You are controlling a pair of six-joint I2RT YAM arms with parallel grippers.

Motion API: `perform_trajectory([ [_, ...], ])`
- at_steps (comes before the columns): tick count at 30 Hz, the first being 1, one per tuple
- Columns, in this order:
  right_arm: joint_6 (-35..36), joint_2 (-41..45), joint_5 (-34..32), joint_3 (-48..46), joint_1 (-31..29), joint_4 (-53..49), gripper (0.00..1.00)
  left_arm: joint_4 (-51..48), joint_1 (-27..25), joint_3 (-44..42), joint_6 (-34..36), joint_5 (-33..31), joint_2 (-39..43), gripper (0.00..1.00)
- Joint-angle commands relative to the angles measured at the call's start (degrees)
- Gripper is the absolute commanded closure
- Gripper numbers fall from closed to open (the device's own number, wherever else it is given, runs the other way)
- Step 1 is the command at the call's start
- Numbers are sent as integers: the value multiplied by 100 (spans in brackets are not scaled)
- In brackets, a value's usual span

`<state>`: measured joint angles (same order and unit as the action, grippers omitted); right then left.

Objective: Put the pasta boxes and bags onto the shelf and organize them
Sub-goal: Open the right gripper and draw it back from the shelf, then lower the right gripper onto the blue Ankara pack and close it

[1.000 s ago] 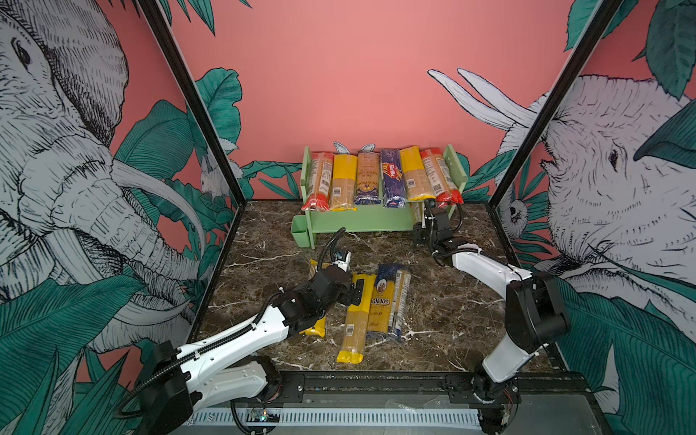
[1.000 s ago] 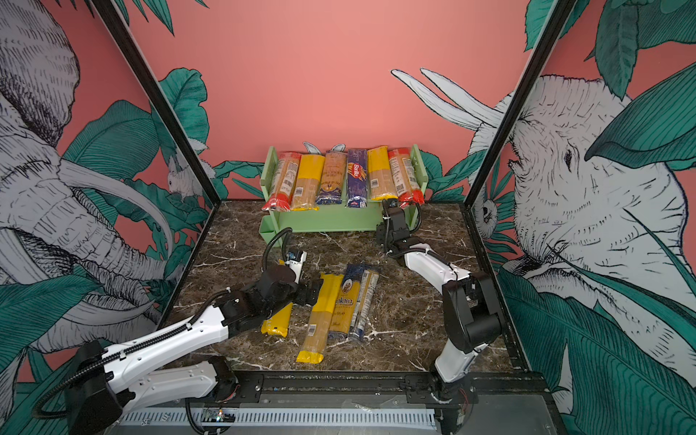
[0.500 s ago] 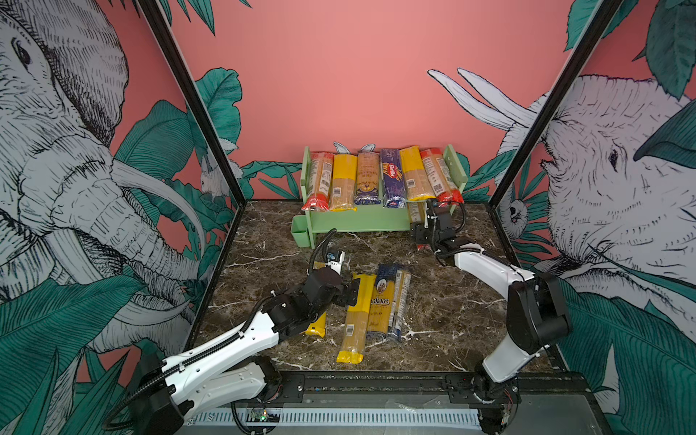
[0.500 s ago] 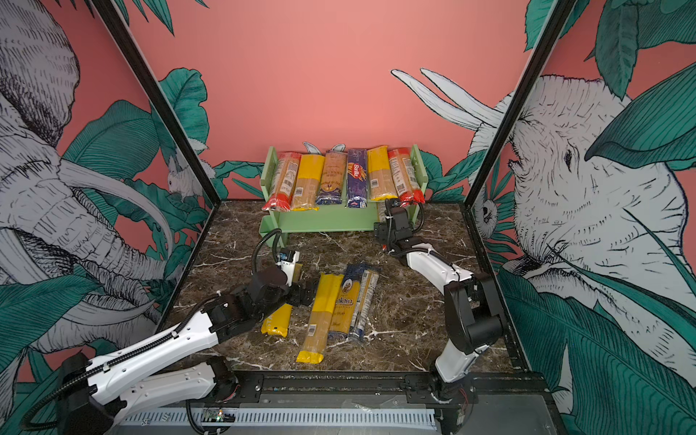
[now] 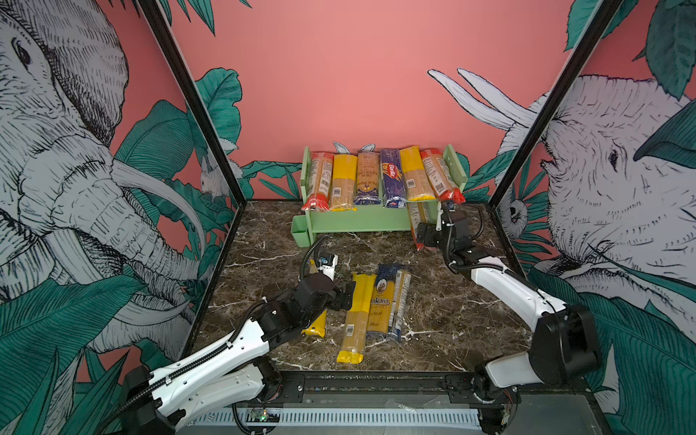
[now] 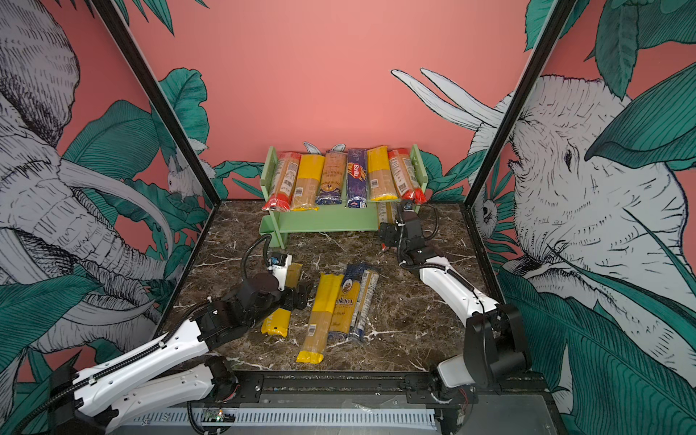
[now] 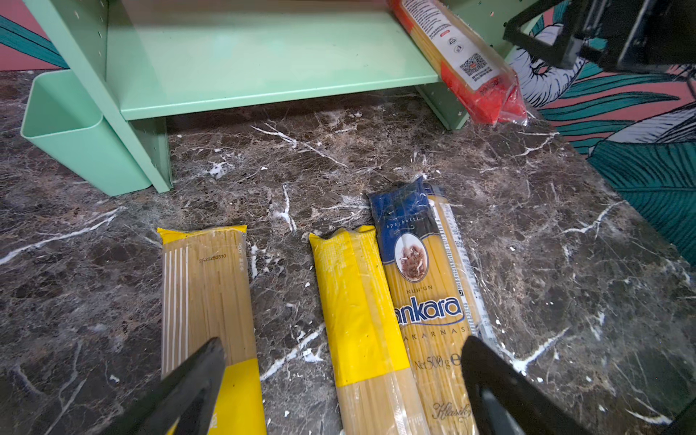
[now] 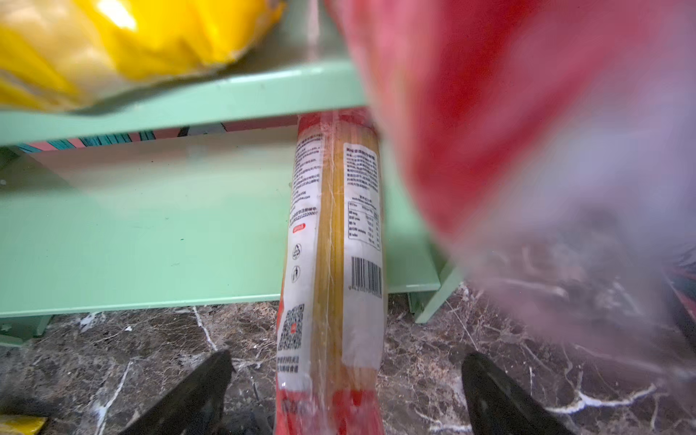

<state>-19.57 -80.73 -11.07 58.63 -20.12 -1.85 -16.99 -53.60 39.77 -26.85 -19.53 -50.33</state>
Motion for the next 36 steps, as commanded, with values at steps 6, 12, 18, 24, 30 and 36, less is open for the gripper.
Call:
perform_trajectory([
  [6,-845,1381,-585,-796,-880,-1197,6,-569,-45,-472,-263,-234,780,1],
  [12,-1973,2239,-1130,-1476,-2500,-2105,7,-1367,-45,-832,-561,-386,1693,1],
  [18,-2869,2130,-1742,-1472,-4213,-2764,8,-2278,-45,-1021,-800,-598,2712,1],
  [24,-3246,1196,-1852,-937,-5379,-2551,8,-2845,-45,-893,-953,-711,3165,1],
  [30,-3501,28,-1894,-348,-5858,-2470,8,-2994,-45,-778,-1030,-613,3204,1],
  [36,-3738,-151,-1930,-446,-5828,-2603,8,-3045,-45,-828,-1066,-535,3318,1],
])
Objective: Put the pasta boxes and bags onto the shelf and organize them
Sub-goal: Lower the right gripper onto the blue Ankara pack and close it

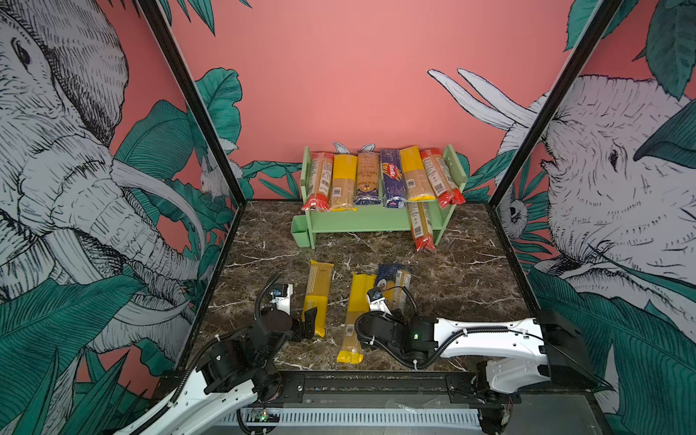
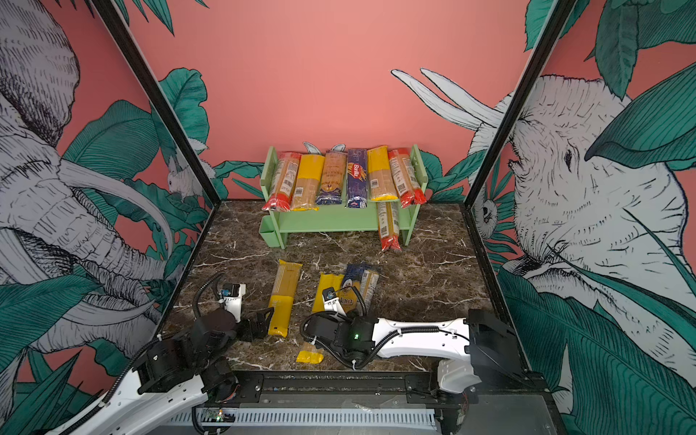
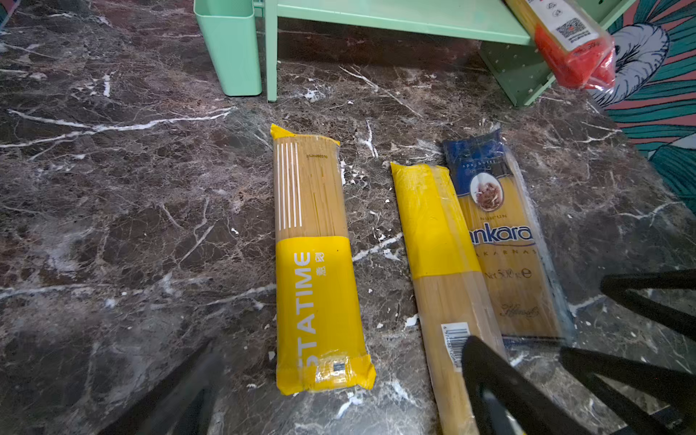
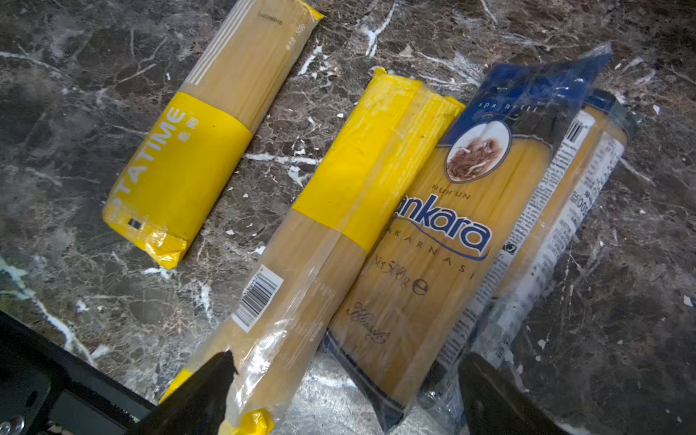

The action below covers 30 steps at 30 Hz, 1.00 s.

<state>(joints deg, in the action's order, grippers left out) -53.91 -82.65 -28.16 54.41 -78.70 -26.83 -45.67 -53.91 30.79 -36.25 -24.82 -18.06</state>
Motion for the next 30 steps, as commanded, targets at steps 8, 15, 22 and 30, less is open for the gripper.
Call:
perform_trajectory([
  [8,-422,-169,496,-531,411,557,33,-93,-14,22,-128,-15,66,1],
  [15,-476,-735,747,-489,517,670,34,-69,-14,-72,-133,-51,102,1],
  [22,-502,-625,876,-825,882,879,69,-72,-12,-66,-128,-114,36,1],
  [30,421,746,632,-1247,2043,51,84,110,-14,-93,-59,-186,-110,1],
])
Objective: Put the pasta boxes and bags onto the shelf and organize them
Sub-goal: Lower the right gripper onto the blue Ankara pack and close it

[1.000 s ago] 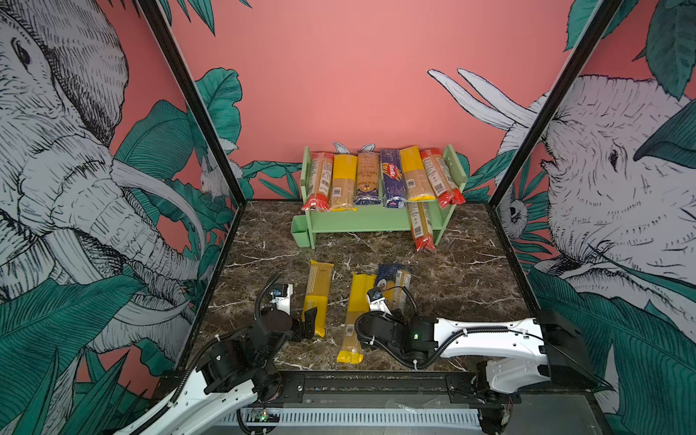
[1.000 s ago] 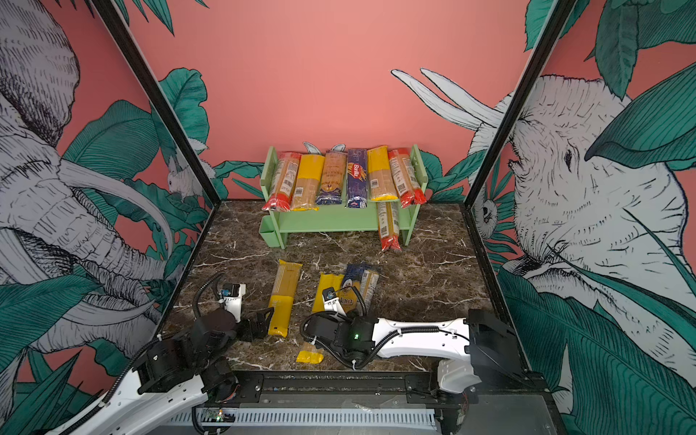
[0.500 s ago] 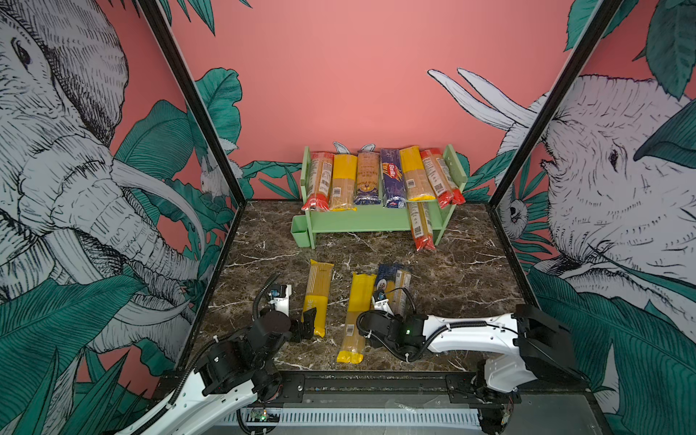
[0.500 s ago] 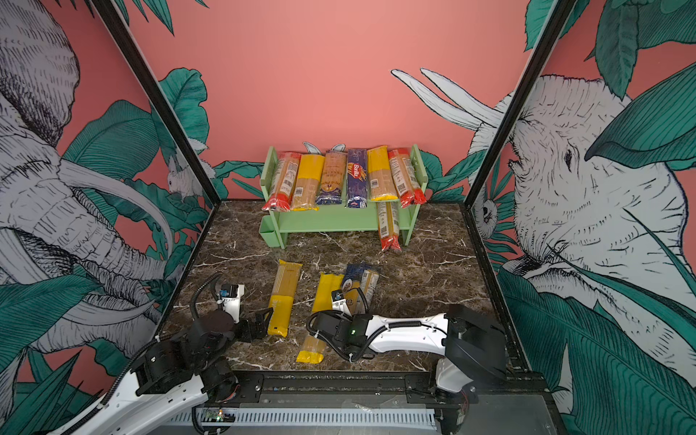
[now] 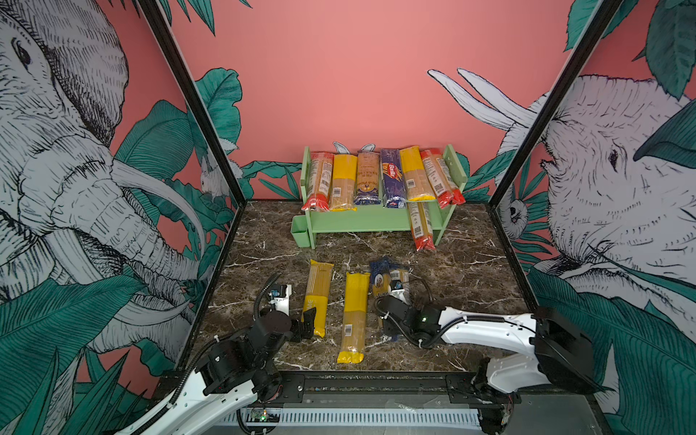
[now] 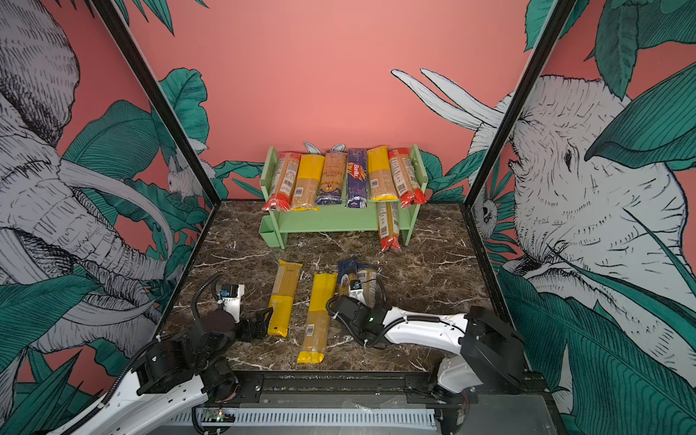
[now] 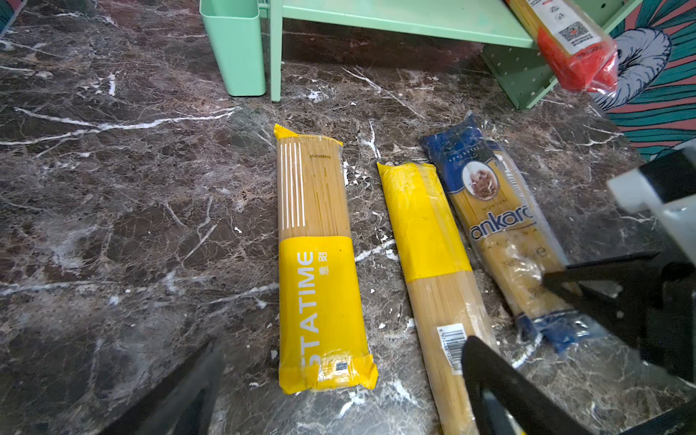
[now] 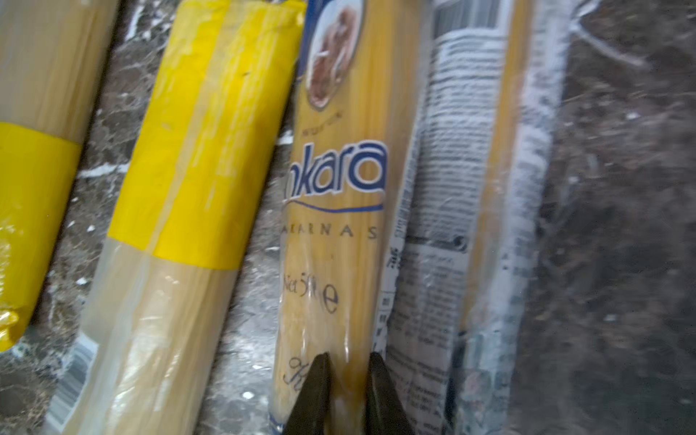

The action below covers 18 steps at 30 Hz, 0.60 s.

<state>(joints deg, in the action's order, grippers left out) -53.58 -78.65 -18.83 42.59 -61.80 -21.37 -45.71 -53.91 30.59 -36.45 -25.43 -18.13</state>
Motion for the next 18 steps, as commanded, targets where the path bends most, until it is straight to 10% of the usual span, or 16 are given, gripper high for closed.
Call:
perform_trajectory([
  [1,521,462,-305,-88,502,-559,84,163,-14,-80,-45,-106,-157,2],
  [5,984,695,-73,-49,759,-706,70,284,-14,-70,-46,-49,-377,1],
  [10,1227,1000,448,-515,657,-72,19,379,-14,-130,-67,-20,-441,2],
  [18,1140,758,-510,-650,-275,-83,12,410,-14,-231,-107,-40,-424,2],
])
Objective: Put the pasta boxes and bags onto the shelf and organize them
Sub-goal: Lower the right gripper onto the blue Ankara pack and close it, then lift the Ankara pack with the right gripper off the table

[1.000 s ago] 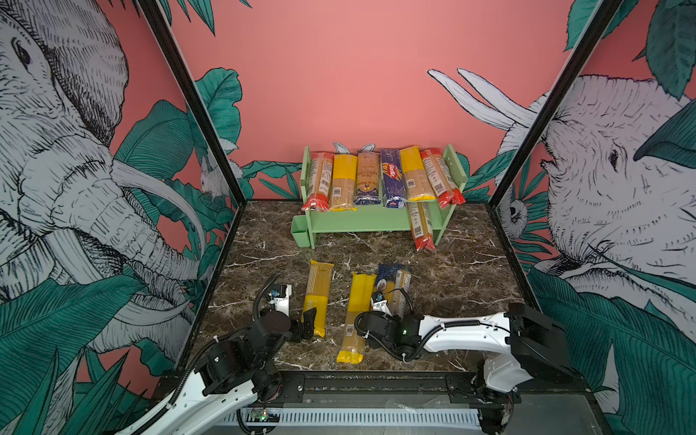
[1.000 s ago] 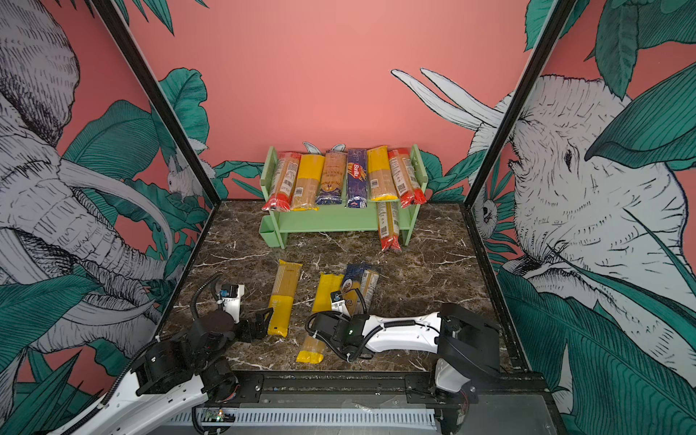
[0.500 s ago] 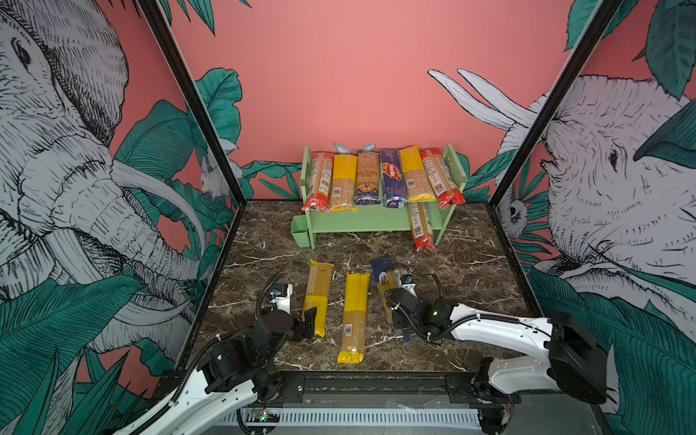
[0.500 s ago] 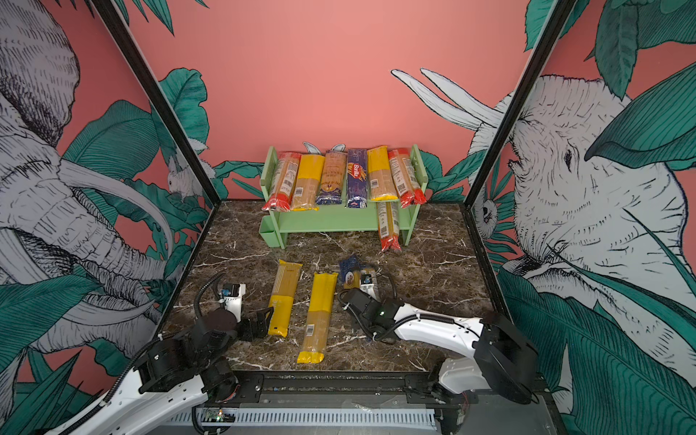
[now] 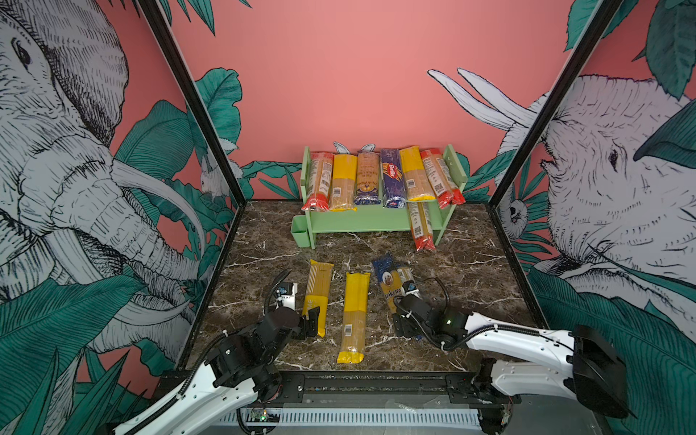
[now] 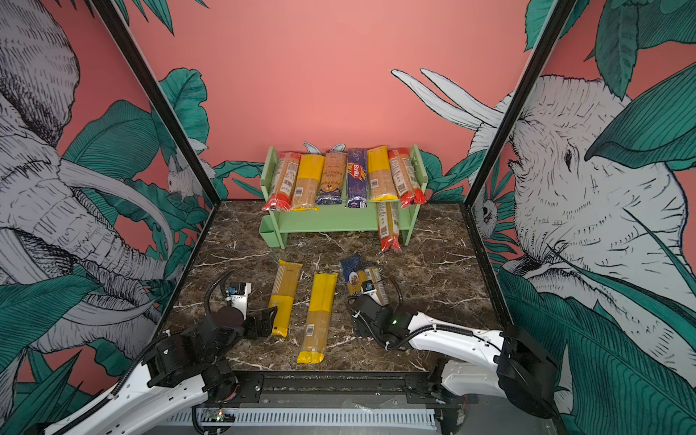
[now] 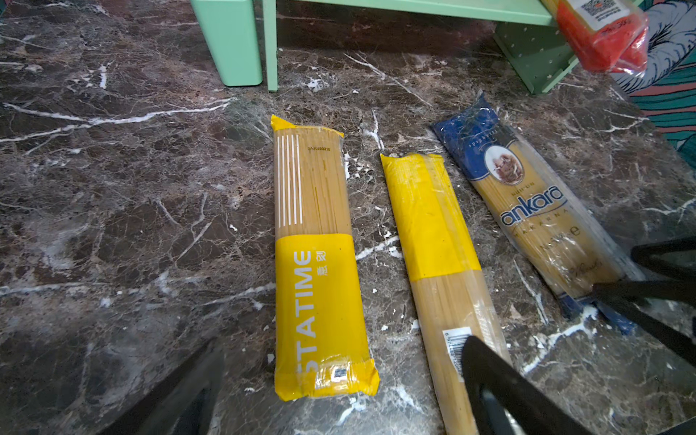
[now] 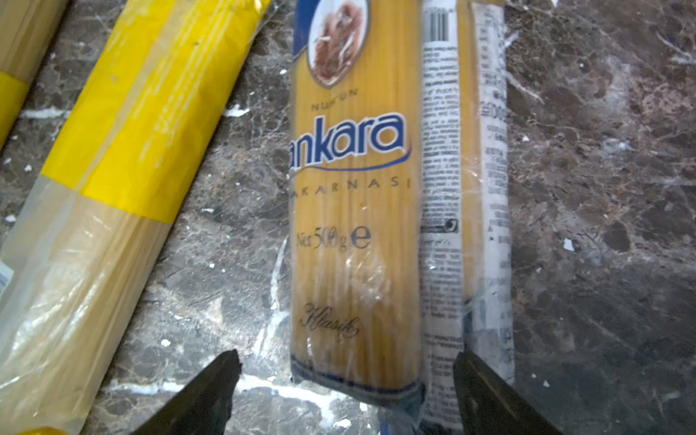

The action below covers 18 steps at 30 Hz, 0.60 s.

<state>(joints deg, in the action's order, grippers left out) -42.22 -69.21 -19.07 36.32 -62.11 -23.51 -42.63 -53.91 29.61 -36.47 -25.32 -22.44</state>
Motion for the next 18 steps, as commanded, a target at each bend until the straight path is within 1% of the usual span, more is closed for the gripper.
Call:
perform_trajectory([
  [1,0,-301,-591,-58,-360,240,12,147,-13,-147,-106,-39,2,2],
  [4,-54,-540,-1065,-160,-637,466,12,243,-14,-194,-131,7,-15,2],
  [8,-124,-758,-1453,-362,-728,742,12,269,-14,-200,-110,2,-24,2],
  [13,-99,-989,-1768,-500,-776,989,12,255,-15,-199,-114,-1,-7,2],
  [18,-56,-1354,-2073,-437,-821,1079,12,282,-15,-244,-134,4,-6,2],
])
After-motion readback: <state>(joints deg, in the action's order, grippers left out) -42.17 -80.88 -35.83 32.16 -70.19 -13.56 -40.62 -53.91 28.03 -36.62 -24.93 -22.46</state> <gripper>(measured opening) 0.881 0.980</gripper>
